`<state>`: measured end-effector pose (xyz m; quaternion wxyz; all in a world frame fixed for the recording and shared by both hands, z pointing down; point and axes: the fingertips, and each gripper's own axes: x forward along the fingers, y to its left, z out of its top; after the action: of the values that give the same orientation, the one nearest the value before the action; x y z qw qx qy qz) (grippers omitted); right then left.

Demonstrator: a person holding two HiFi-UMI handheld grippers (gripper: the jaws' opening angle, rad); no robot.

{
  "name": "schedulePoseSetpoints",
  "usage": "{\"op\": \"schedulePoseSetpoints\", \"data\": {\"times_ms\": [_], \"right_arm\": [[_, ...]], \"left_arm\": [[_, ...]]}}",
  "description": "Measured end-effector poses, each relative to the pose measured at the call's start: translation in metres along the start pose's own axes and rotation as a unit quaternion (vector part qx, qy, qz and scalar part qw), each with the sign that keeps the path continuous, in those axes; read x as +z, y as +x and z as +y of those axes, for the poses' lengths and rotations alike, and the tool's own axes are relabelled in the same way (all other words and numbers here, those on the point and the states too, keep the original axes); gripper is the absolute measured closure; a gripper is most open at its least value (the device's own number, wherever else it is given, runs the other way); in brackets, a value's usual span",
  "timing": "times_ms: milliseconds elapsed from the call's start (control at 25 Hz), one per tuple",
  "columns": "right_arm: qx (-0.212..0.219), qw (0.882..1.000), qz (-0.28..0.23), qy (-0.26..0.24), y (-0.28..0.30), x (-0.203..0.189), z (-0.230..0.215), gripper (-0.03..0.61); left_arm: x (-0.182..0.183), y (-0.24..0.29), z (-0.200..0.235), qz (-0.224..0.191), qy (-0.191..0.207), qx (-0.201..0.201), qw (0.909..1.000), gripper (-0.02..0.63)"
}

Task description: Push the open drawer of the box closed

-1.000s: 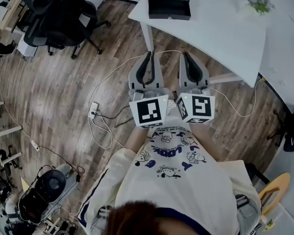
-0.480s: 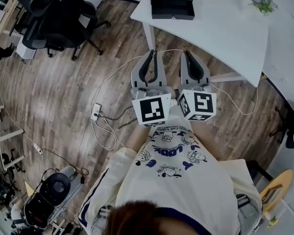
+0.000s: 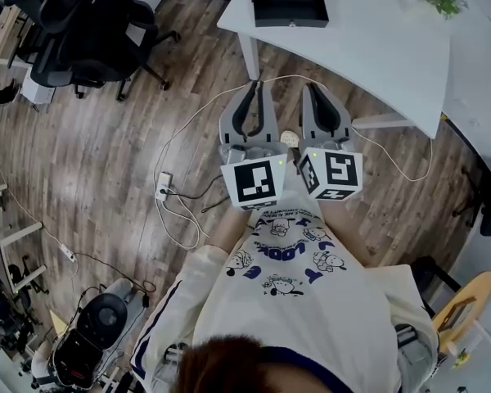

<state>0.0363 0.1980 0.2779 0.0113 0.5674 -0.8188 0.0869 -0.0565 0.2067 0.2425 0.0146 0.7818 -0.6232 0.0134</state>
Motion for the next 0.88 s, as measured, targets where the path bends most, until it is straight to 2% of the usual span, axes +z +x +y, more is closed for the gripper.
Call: {"op": "schedulePoseSetpoints", "data": {"times_ms": [320, 880], "right_arm": [[0.0, 1.0, 0.009, 0.0, 0.031, -0.003, -0.013, 0.535], [0.023, 1.0, 0.021, 0.004, 0.121, 0.008, -0.054, 0.535]], "left_arm": [[-0.006, 0.03, 0.013, 0.007, -0.002, 0.01, 0.9999, 0.583], [-0.007, 0.124, 0.024, 0.018, 0.002, 0.026, 0.9995, 0.583]]}}
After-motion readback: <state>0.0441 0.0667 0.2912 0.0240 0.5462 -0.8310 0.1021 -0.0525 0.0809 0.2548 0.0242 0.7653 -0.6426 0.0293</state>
